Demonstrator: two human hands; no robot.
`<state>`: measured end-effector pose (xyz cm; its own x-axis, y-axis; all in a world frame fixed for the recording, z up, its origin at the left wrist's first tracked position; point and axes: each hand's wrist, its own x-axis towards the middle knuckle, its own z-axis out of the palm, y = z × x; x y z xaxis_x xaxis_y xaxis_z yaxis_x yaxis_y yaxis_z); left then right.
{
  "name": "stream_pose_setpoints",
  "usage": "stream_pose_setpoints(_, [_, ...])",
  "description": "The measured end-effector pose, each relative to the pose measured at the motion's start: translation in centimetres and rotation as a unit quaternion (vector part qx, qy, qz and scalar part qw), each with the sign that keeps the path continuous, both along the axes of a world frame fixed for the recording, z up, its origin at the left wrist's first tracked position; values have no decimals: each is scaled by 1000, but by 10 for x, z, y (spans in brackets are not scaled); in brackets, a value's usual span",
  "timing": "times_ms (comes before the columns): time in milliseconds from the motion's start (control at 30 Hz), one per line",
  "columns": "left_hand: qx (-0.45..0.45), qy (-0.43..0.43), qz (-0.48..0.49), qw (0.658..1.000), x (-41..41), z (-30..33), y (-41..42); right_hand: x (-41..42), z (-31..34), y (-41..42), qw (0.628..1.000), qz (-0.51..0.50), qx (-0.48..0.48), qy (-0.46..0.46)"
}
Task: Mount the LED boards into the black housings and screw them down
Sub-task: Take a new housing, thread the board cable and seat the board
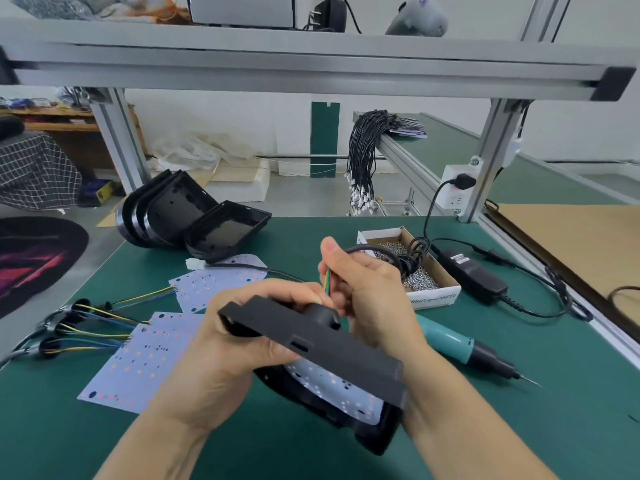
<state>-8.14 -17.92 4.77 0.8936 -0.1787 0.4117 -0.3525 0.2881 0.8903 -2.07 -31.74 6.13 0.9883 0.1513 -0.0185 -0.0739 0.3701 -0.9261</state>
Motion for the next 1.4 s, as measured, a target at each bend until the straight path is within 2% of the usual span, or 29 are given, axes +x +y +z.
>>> stream_pose_setpoints(100, [-3, -7, 13, 1000, 0, 0, 6, 2, 4, 1, 999, 3, 40, 11])
stream_pose_setpoints(167, [16, -21, 32, 999, 2, 1, 8, 4, 4, -5, 996, 51, 67, 36])
stream_pose_setpoints(233, [49, -37, 63, 996, 3, -1, 10, 0, 3, -16, 988, 143, 20, 50])
stream_pose_setpoints(300, [64, -48, 82, 993, 2, -3, 12, -5, 2, -27, 968, 245, -55, 27])
stream_pose_setpoints(400, [74, -50, 96, 991, 1, -5, 11, -9, 8, -37, 950, 305, -70, 10])
stream_pose_setpoints(633, [117, -83, 107, 984, -1, -4, 10, -4, 5, -41, 941, 333, -12, 55])
stream_pose_setpoints(767, [124, -83, 101, 984, 1, -4, 10, 0, 3, -43, 942, 332, -6, 46])
stream_pose_setpoints(1033, [119, -95, 97, 983, 1, -3, 7, 4, 14, -51, 930, 340, -137, -35])
stream_pose_setpoints(1133, [120, -101, 76, 985, 1, -2, 5, 3, 22, -51, 921, 352, -160, -51])
stream_pose_setpoints(1267, [111, -113, 87, 984, 2, -4, 1, -1, 28, -43, 923, 330, -190, -50])
stream_pose_setpoints(1400, [104, -120, 126, 979, 0, -8, 2, -7, 25, -40, 936, 312, -161, -3])
